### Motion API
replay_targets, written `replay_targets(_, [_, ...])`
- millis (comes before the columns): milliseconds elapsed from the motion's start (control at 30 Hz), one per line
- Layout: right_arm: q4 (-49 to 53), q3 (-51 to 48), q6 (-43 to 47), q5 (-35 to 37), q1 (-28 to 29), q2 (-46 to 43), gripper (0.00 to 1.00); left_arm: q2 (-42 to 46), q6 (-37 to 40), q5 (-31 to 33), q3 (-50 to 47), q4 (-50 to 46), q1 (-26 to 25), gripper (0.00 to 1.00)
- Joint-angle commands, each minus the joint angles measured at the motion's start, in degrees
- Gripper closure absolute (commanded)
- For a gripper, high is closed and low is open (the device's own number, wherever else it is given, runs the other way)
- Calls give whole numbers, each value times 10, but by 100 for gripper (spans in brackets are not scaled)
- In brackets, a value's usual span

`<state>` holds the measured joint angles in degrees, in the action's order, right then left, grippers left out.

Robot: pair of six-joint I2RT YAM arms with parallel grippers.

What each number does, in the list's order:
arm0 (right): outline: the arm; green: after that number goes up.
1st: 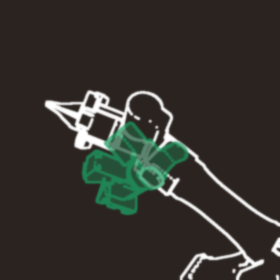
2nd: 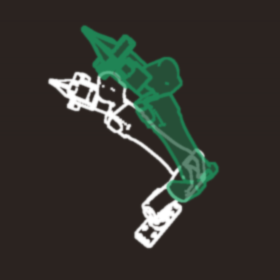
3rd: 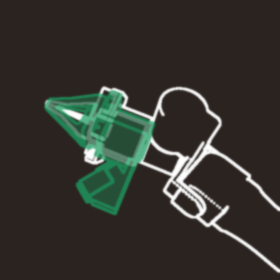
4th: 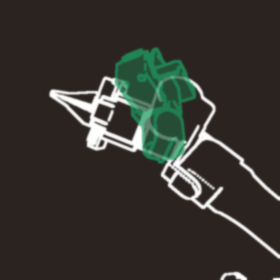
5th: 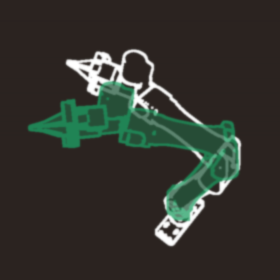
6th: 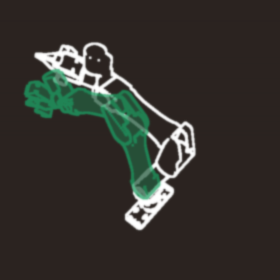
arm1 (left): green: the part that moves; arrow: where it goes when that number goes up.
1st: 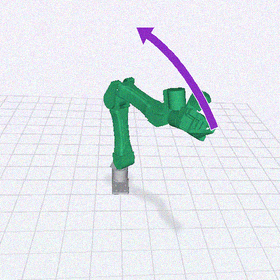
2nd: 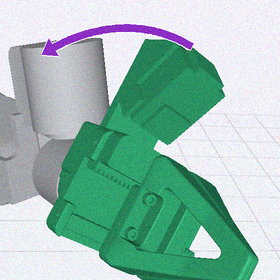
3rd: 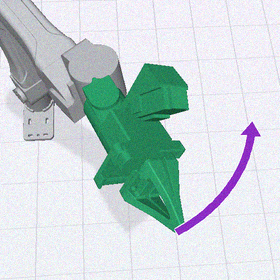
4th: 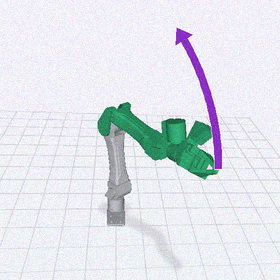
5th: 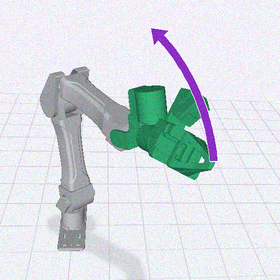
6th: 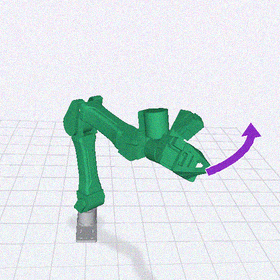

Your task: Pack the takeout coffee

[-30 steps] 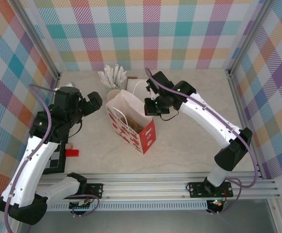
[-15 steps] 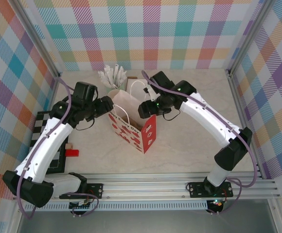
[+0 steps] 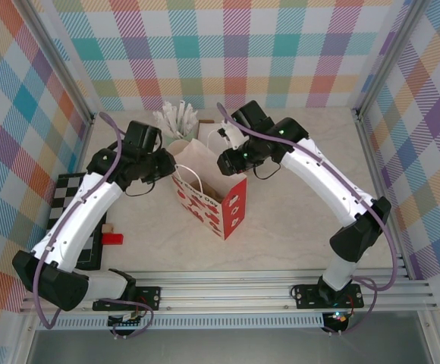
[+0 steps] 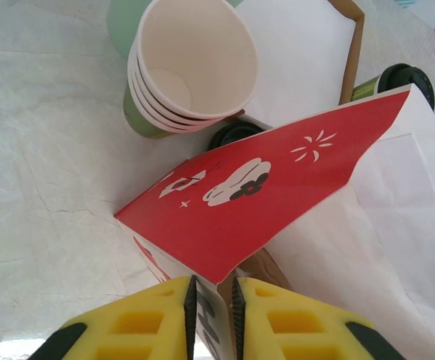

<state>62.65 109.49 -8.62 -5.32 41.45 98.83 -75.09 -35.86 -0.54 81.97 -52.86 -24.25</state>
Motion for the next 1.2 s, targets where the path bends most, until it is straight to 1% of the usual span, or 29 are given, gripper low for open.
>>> replay_targets(0, [22, -19, -31, -37, 1, -26, 62, -19, 13, -3, 26, -16, -6, 81])
replay_targets(33, [26, -30, -40, -40, 1, -32, 61, -26, 16, -2, 31, -17, -7, 81])
replay_targets(100, [31, -48, -59, -19, 1, -43, 57, -38, 19, 5, 37, -16, -8, 81])
replay_targets(167, [34, -50, -71, 3, 1, -54, 45, -48, 21, 10, 45, -12, -8, 81])
replay_targets(200, [31, -48, -72, 2, 1, -61, 41, -52, 22, 8, 48, -8, -8, 80])
replay_targets(233, [26, -45, -72, -1, 1, -68, 35, -55, 24, 8, 53, -7, -8, 79])
replay_targets(267, [21, -42, -72, -1, 0, -77, 30, -56, 24, 8, 57, -5, -8, 76])
replay_targets(333, [15, -35, -68, 4, 0, -92, 23, -52, 28, 8, 64, -2, -7, 70])
replay_targets(400, [14, -26, -64, 25, -1, -106, 1, -41, 31, 15, 66, 1, -6, 64])
replay_targets(433, [13, -22, -62, 37, -2, -114, 0, -33, 31, 24, 67, 1, -5, 61])
replay_targets(500, [6, -19, -59, 56, -6, -129, 0, -12, 34, 46, 61, 5, -3, 52])
replay_targets(600, [-16, -22, -68, 104, -10, -163, 0, 29, 33, 93, 39, 21, -2, 23])
replay_targets(633, [-23, -23, -78, 123, -12, -175, 0, 44, 33, 110, 26, 26, -1, 15])
replay_targets(667, [-27, -23, -90, 141, -16, -186, 0, 61, 31, 126, 14, 34, -1, 9])
replay_targets(733, [-41, -35, -117, 181, -27, -212, 0, 90, 22, 160, -12, 47, 0, 1])
replay_targets(833, [-94, -104, -154, 234, -49, -272, 0, 130, -1, 214, -52, 70, 1, 0])
replay_targets(867, [-118, -133, -152, 231, -62, -292, 0, 140, -9, 230, -61, 75, 2, 0])
replay_targets(900, [-136, -157, -142, 212, -79, -308, 0, 149, -19, 248, -72, 79, 2, 0])
replay_targets(967, [-150, -189, -132, 177, -122, -317, 0, 164, -37, 279, -89, 87, 2, 0])
replay_targets(1000, [-151, -204, -133, 152, -155, -314, 0, 171, -48, 295, -100, 91, 3, 0])
replay_targets(1100, [-163, -234, -141, 2, -264, -270, 0, 187, -77, 331, -126, 103, 4, 0])
replay_targets(1167, [-180, -243, -130, -92, -311, -221, 0, 191, -80, 332, -136, 107, 5, 0])
